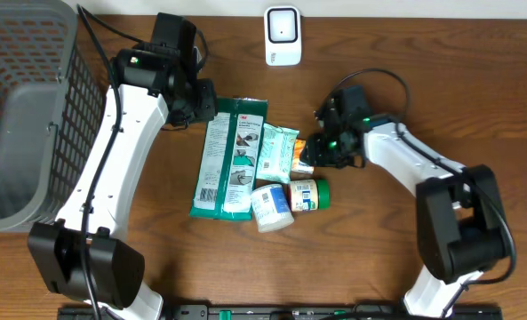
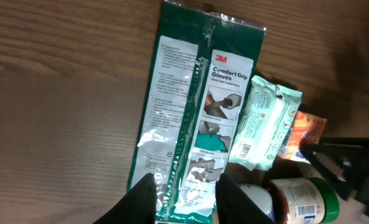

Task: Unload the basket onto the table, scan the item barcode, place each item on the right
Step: 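Move the right gripper to the orange Kleenex pack and grasp it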

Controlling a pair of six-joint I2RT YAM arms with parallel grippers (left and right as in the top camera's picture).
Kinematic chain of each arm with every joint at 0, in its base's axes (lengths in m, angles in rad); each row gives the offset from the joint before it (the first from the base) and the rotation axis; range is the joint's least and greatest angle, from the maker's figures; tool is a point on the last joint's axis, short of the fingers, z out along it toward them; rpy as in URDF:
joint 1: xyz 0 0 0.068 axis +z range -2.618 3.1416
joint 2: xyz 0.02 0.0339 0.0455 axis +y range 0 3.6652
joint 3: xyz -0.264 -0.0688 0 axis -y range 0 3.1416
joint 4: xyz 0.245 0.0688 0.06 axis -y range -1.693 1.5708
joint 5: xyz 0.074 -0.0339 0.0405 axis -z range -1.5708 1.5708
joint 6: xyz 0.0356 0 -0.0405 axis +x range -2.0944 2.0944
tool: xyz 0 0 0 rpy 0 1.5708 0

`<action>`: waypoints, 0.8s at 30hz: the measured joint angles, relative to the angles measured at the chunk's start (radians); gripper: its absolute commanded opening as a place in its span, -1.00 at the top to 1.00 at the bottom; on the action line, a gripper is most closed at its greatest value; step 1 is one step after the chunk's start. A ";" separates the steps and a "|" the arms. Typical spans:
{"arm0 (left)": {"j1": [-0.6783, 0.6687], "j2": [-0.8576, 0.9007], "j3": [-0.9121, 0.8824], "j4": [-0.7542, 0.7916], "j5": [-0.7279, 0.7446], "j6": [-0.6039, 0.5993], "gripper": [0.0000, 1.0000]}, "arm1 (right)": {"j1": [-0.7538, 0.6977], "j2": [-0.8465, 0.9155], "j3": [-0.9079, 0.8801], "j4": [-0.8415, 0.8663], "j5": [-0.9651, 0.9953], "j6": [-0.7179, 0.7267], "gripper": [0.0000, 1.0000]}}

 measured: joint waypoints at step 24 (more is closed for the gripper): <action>0.000 0.000 0.000 -0.001 -0.027 0.000 0.35 | -0.100 -0.025 0.012 -0.047 0.150 0.015 0.12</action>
